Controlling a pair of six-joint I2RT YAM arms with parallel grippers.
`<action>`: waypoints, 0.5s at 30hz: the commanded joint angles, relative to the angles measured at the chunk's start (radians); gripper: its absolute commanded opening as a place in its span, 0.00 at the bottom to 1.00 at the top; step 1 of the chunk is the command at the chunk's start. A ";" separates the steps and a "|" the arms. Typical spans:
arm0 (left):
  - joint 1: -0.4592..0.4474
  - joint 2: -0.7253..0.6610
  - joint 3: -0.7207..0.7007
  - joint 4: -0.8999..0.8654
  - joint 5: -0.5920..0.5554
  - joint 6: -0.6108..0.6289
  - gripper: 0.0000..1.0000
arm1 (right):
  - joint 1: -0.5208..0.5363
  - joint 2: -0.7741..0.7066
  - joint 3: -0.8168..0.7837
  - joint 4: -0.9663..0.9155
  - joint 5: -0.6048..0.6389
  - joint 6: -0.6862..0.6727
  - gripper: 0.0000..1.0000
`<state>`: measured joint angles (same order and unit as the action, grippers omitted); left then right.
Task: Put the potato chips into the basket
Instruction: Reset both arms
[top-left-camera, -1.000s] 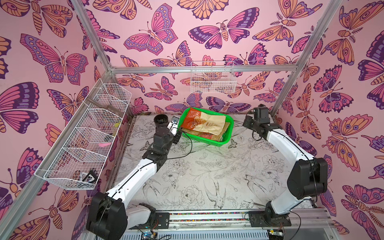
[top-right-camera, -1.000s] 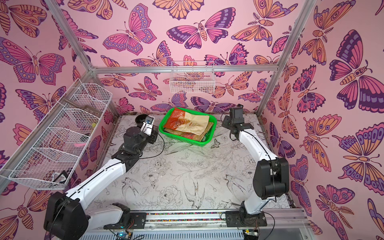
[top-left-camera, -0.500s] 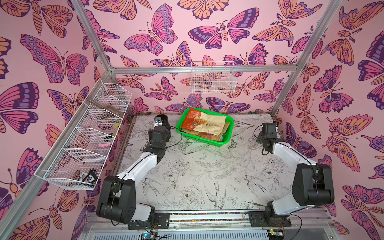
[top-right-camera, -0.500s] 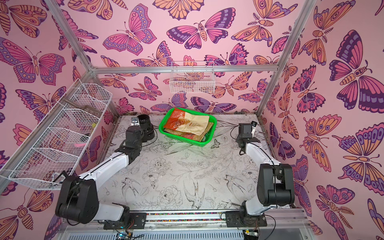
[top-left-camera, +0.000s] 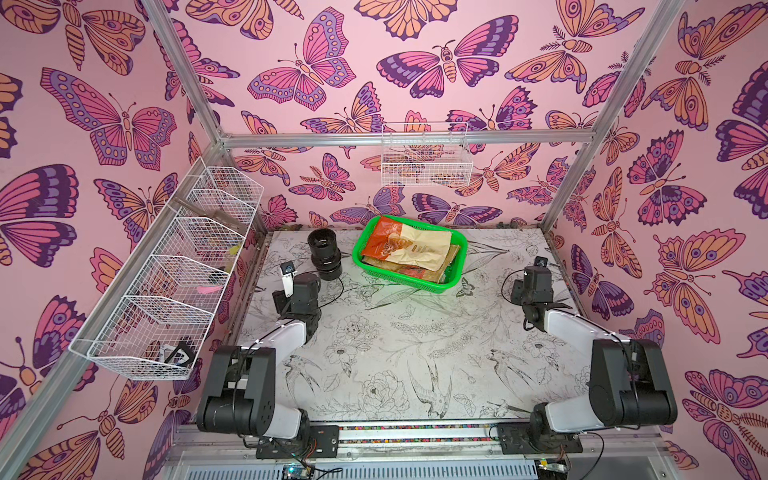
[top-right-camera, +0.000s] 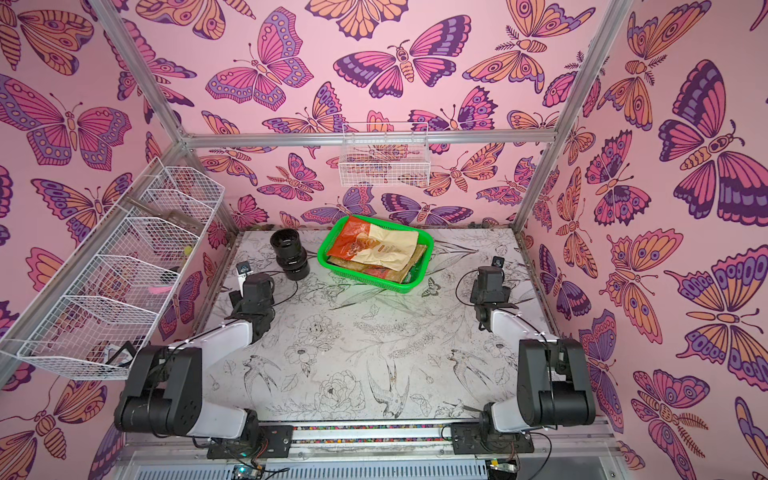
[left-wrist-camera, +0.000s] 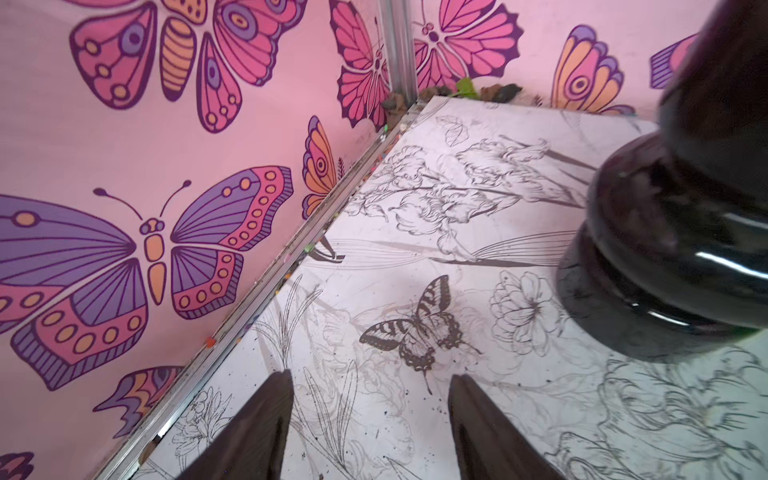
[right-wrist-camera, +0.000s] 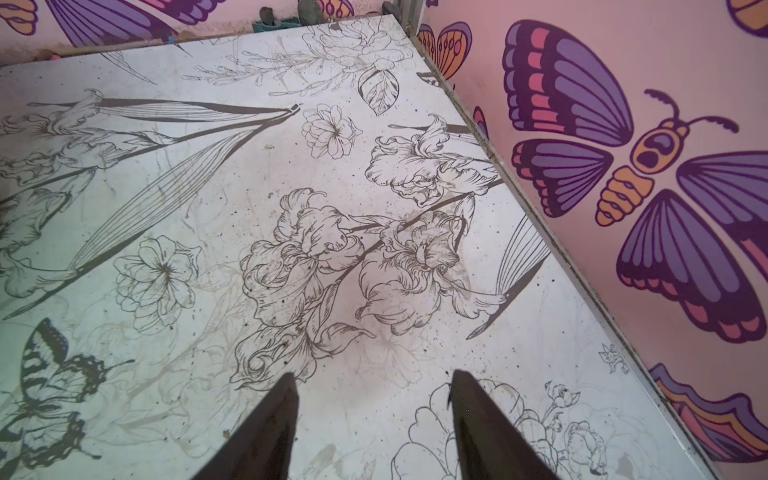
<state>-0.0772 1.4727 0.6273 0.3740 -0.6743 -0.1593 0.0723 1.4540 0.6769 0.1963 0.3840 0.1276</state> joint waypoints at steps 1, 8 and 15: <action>0.005 0.049 -0.053 0.139 0.054 0.014 0.65 | -0.008 -0.004 -0.104 0.213 0.012 -0.114 0.62; 0.003 0.056 -0.143 0.320 0.163 0.065 0.66 | -0.087 0.030 -0.160 0.380 -0.306 -0.128 0.62; -0.005 0.031 -0.288 0.581 0.171 0.075 0.67 | -0.124 0.050 -0.314 0.683 -0.427 -0.133 0.63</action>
<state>-0.0792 1.5166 0.3752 0.8001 -0.5259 -0.1024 -0.0505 1.5036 0.3740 0.7612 0.0326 0.0097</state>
